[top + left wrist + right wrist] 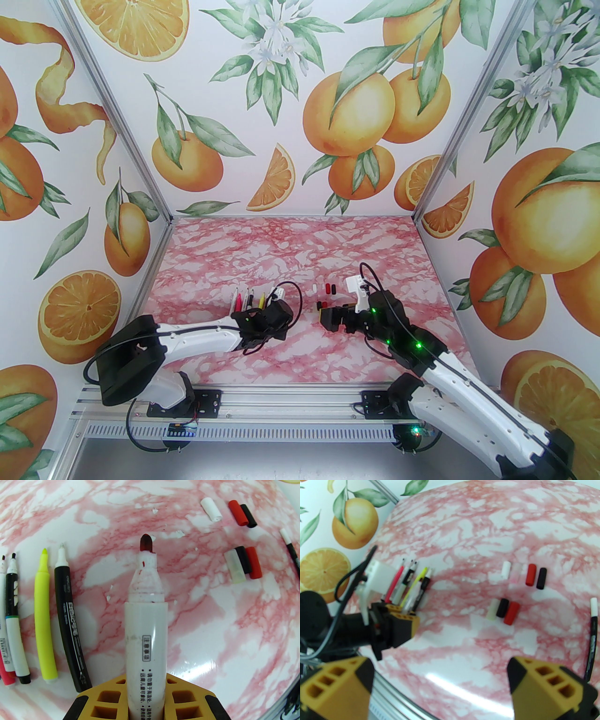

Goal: Open the pen caps

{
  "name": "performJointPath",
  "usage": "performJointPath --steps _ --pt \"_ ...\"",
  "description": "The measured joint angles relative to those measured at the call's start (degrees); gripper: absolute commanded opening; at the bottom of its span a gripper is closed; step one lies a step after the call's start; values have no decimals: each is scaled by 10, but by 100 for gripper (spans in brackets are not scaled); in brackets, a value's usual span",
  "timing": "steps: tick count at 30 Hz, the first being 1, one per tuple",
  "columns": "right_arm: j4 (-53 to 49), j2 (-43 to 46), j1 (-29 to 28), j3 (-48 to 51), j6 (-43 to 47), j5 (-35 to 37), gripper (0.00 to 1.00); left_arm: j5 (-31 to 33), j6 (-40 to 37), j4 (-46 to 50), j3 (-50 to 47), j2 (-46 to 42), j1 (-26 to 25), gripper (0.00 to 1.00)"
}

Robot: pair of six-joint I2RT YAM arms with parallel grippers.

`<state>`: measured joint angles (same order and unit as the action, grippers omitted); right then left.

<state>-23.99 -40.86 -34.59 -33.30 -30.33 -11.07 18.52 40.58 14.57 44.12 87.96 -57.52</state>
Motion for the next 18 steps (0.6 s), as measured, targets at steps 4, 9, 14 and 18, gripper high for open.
performJointPath --steps 4,9,14,18 --pt "-1 5 0 0 -1 -2 100 12 7 7 12 25 0 11" --pt "-5 5 0 2 -2 -1 100 21 14 11 28 54 4 11" --pt "-11 3 0 4 -2 1 100 26 15 18 33 72 12 12" --pt "-10 1 0 13 -3 1 100 30 15 23 35 77 20 14"
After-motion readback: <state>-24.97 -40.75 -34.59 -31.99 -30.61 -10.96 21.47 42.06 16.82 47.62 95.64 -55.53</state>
